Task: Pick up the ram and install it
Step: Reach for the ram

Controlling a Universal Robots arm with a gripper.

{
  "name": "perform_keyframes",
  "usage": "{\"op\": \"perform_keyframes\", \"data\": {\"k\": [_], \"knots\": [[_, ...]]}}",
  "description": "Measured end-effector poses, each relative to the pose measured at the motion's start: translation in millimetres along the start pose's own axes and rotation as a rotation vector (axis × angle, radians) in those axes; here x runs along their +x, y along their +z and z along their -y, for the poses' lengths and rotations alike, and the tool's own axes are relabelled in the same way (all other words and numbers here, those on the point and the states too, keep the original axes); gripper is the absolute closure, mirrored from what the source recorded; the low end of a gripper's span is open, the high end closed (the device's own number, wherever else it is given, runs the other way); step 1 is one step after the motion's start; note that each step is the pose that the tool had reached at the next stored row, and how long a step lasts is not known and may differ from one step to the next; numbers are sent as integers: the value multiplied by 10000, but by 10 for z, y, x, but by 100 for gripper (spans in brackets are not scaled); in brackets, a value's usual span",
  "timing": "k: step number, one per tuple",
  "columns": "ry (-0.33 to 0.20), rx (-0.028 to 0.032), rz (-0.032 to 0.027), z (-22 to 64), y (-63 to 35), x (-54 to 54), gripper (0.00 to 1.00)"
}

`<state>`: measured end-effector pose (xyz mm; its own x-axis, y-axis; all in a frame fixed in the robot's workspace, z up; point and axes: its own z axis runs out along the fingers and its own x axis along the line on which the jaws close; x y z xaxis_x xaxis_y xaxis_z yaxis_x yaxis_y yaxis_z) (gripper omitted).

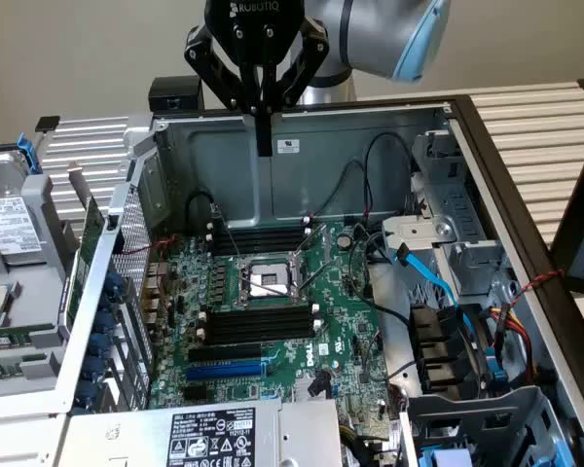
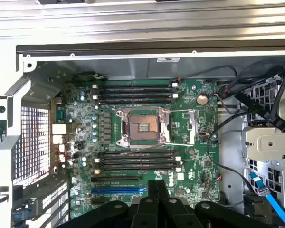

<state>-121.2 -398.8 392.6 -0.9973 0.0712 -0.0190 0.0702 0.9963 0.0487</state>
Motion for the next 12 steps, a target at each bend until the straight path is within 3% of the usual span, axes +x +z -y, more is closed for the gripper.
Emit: {"op": "perform_keyframes", "data": {"k": [12], "knots": [[0, 0, 0, 0, 0, 1, 90]]}}
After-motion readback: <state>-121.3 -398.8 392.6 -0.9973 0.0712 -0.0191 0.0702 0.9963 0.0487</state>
